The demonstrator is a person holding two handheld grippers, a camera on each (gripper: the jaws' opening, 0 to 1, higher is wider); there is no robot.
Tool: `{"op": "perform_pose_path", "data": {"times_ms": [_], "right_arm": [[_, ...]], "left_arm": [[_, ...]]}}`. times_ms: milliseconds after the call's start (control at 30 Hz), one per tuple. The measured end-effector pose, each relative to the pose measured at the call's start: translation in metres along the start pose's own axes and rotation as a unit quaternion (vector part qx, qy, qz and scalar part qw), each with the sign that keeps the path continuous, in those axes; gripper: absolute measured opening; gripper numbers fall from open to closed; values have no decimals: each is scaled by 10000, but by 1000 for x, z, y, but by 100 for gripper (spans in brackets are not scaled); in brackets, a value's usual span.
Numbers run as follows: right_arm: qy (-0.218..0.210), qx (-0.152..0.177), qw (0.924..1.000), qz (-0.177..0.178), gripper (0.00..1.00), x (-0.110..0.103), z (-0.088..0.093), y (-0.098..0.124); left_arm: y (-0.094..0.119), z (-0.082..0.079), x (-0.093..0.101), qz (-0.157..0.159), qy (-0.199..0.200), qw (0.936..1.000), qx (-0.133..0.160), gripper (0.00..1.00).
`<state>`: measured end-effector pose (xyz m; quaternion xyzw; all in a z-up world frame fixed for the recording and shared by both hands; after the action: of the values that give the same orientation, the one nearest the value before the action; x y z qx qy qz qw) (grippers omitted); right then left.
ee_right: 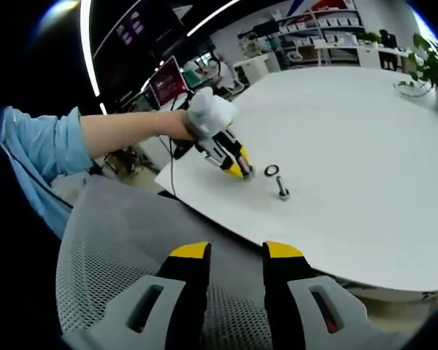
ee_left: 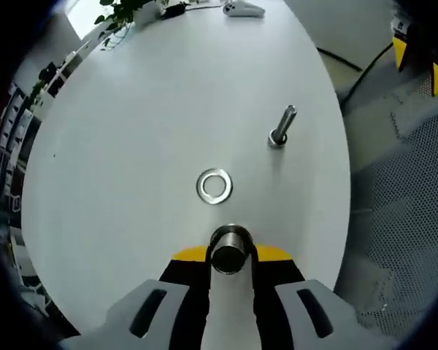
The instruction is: Place the washer onto the threaded stud by aligning its center hole with the stud, sliding it down to the base, and recovering from edge contact or off-axis alignment until the washer reaches the visible bottom stop.
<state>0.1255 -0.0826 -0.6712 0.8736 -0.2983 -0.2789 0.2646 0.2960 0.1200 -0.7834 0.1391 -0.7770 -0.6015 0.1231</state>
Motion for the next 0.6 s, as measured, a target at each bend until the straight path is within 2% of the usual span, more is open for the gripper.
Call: {"op": "perform_pose_path", "data": {"times_ms": [67,233,300,333,400,467,600], "right_arm": [[-14,-8,10000,-1,31,0,0,0],[-7,-45,10000,2,31,0,1,0],[-15,-45,10000,6,31,1,1,0],[-18,-36,10000,12,31,1,1,0],[-24,-44,10000,23,31,1,1,0],[-27,-41,10000,27,31,1,1,0],[-28,-47,10000,28,31,1,1,0]], "left_arm": [[3,-3,-2,59,164,9997,143,20],[2,-2,0,84,154,9998,86,21],[-3,5,-1,-26,-111,9999,-116,17],[-5,5,-2,-66,-326,9994,-12,17],[-2,7,1,25,-109,9999,-4,17],[0,4,-1,41,9,9999,135,19],[9,3,-8,-43,97,9996,274,26]]}}
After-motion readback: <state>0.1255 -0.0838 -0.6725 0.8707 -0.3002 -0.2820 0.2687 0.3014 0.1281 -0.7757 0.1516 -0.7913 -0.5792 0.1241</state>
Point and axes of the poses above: the point that each gripper's makers call its tool centre point, and the gripper's own axes: y roughly backward along the fingers, x roughly to its right, z roughly out of its underside, the point moved 5 cm from there along y, roughly backward along the fingers, and after that the axes turned 8 degrees about y, right-handed, at the moved point
